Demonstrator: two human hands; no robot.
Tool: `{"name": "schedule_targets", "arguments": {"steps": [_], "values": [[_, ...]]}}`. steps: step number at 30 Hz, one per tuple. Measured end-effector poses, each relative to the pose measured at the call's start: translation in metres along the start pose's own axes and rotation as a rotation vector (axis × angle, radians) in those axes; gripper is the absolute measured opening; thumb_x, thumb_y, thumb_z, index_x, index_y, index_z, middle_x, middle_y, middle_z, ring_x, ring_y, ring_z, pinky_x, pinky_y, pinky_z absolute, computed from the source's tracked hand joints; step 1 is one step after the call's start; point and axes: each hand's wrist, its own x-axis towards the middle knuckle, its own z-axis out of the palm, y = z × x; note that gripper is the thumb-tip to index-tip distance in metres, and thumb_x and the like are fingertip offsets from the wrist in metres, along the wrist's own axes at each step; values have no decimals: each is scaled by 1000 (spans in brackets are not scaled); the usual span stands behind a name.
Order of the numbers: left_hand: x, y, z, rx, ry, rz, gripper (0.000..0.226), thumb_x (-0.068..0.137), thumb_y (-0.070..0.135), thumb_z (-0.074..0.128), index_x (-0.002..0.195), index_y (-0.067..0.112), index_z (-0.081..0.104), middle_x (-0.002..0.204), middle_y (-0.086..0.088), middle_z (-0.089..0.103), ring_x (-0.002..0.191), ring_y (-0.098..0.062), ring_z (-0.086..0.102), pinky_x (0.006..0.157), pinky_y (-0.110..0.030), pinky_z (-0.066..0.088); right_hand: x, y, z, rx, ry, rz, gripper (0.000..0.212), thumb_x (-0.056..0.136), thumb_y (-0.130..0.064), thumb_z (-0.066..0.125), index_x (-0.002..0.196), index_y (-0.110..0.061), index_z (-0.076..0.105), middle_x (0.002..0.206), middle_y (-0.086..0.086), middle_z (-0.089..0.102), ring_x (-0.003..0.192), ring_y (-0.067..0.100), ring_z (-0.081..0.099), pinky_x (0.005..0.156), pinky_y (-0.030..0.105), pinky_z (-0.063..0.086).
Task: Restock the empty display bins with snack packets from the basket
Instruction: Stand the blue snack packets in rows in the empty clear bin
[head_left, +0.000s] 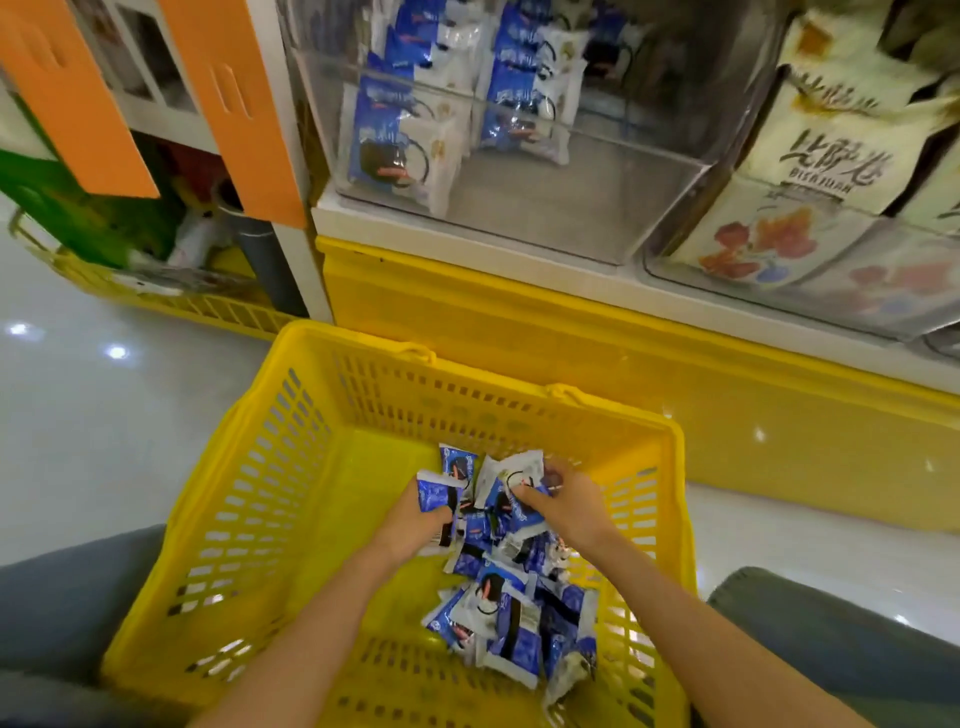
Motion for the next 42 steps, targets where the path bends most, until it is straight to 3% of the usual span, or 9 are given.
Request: {"name": "schedule_targets", "arguments": {"steps": [4, 7, 12, 15, 18, 23, 30, 33, 42], "values": [[-24, 29, -2, -238, 11, -21, 36, 93, 14, 55, 127, 13, 47, 122, -8, 59, 108, -24, 58, 95, -38, 46, -20, -27, -16, 131, -22, -112, 21, 85, -32, 67, 97, -15, 62, 95, 0, 64, 95, 21, 62, 80, 35, 49], [-43, 53, -4, -465, -78, -11, 35, 91, 32, 56, 122, 15, 54, 116, -10, 66, 103, -28, 64, 93, -48, 50, -35, -46, -27, 236, -39, -137, 20, 87, -33, 65, 90, -13, 65, 90, 7, 66, 92, 27, 62, 74, 34, 46], [-67, 88, -10, -480, -122, 160, 41, 74, 47, 62, 109, 25, 61, 103, -1, 72, 92, -17, 69, 81, -38, 55, -58, -76, -46, 353, -94, -200, 23, 89, -26, 63, 104, -9, 63, 100, 6, 68, 93, 19, 65, 90, 43, 51], [-80, 107, -15, -464, -28, 283, 27, 76, 40, 68, 101, 32, 62, 93, 15, 72, 82, 2, 68, 66, -19, 55, -70, -86, -54, 380, -130, -262, 20, 87, -26, 65, 105, -19, 60, 110, 7, 65, 103, 20, 62, 96, 44, 49], [-94, 124, -24, -362, 86, 383, 28, 79, 29, 70, 105, 25, 62, 98, 10, 71, 90, -6, 67, 71, -22, 52, -80, -96, -62, 399, -167, -356, 27, 87, -28, 65, 112, -29, 57, 116, -2, 64, 111, 14, 59, 98, 39, 48], [-118, 167, -42, -120, 223, 581, 17, 84, 18, 67, 95, 26, 55, 88, 15, 63, 77, 6, 59, 57, -8, 46, -96, -125, -80, 397, -174, -446, 21, 87, -29, 63, 106, -35, 59, 103, -11, 69, 95, 3, 66, 74, 16, 53], [-154, 226, -74, 178, 121, 737, 25, 86, 24, 64, 109, 22, 52, 98, 8, 65, 82, 2, 60, 64, -8, 47, -110, -182, -140, 132, -169, -519, 28, 71, -20, 80, 94, -22, 65, 83, -9, 74, 79, 5, 70, 62, 18, 55], [-157, 240, -84, 45, 159, 707, 38, 91, 26, 57, 126, 19, 44, 112, 4, 62, 93, -4, 59, 70, -10, 45, -107, -208, -164, 97, -94, -555, 32, 67, -19, 83, 90, -20, 61, 78, -5, 72, 71, 5, 69, 54, 18, 53], [-148, 261, -115, -373, 214, 664, 29, 91, 25, 57, 119, 25, 48, 114, 3, 62, 96, -9, 63, 77, -22, 51, -31, -292, -208, -36, 459, -596, 37, 65, -37, 82, 87, -30, 54, 85, -13, 61, 76, 3, 59, 59, 19, 43]]}}
